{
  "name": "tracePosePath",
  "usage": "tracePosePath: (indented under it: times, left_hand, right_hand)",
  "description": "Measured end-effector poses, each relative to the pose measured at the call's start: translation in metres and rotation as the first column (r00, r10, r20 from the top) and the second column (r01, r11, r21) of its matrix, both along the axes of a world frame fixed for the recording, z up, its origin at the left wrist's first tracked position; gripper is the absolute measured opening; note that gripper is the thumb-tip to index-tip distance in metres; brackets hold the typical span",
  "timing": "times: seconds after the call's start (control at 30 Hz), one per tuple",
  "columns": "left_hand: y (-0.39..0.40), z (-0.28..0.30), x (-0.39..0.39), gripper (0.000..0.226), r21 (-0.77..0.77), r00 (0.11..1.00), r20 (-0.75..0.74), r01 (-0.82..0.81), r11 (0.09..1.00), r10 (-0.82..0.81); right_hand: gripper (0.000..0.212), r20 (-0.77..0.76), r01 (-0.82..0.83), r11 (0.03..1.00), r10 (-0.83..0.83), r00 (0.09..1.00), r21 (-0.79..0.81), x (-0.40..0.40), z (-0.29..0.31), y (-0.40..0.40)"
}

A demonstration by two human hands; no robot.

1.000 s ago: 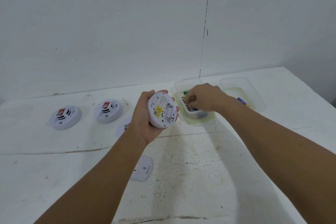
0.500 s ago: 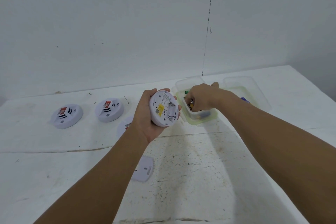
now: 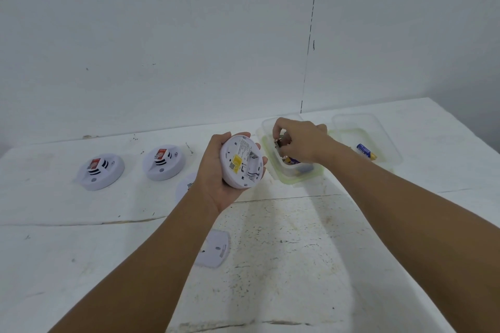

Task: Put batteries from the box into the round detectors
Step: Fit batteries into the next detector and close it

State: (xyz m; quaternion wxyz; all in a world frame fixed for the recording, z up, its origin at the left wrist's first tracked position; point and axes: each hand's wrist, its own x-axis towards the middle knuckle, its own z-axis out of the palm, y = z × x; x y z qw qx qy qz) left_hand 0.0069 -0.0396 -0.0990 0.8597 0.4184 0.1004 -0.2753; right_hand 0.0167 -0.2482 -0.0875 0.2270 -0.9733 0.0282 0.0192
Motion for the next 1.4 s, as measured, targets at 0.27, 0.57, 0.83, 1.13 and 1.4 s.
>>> tracePosePath:
  times: [0.27, 0.57, 0.83, 1.13, 1.4]
  left_hand:
    - [0.009, -0.001, -0.003, 0.039, -0.038, 1.0, 0.001, -0.004, 0.999, 0.004]
    - [0.05, -0.009, -0.015, 0.037, -0.126, 0.999, 0.024, -0.022, 0.992, 0.025]
    - [0.1, -0.019, -0.038, 0.037, -0.157, 0.993, 0.065, -0.087, 0.984, 0.099]
    - [0.129, -0.023, -0.059, 0.035, -0.228, 0.993, 0.01, -0.112, 0.967, 0.117]
    - [0.149, -0.028, -0.066, 0.038, -0.189, 0.989, 0.033, -0.133, 0.973, 0.142]
  right_hand:
    - [0.028, 0.29, 0.032, 0.864, -0.203, 0.935, 0.502, -0.023, 0.017, 0.03]
    - [0.02, 0.275, -0.061, 0.747, -0.167, 0.947, 0.663, -0.061, 0.009, 0.077]
    - [0.008, 0.183, -0.18, 0.75, 0.08, 0.98, 0.637, -0.079, -0.011, 0.115]
    - [0.028, 0.19, -0.166, 0.695, 0.044, 0.981, 0.7, -0.083, -0.014, 0.158]
    - [0.019, 0.215, -0.176, 0.692, 0.031, 0.976, 0.7, -0.089, -0.033, 0.184]
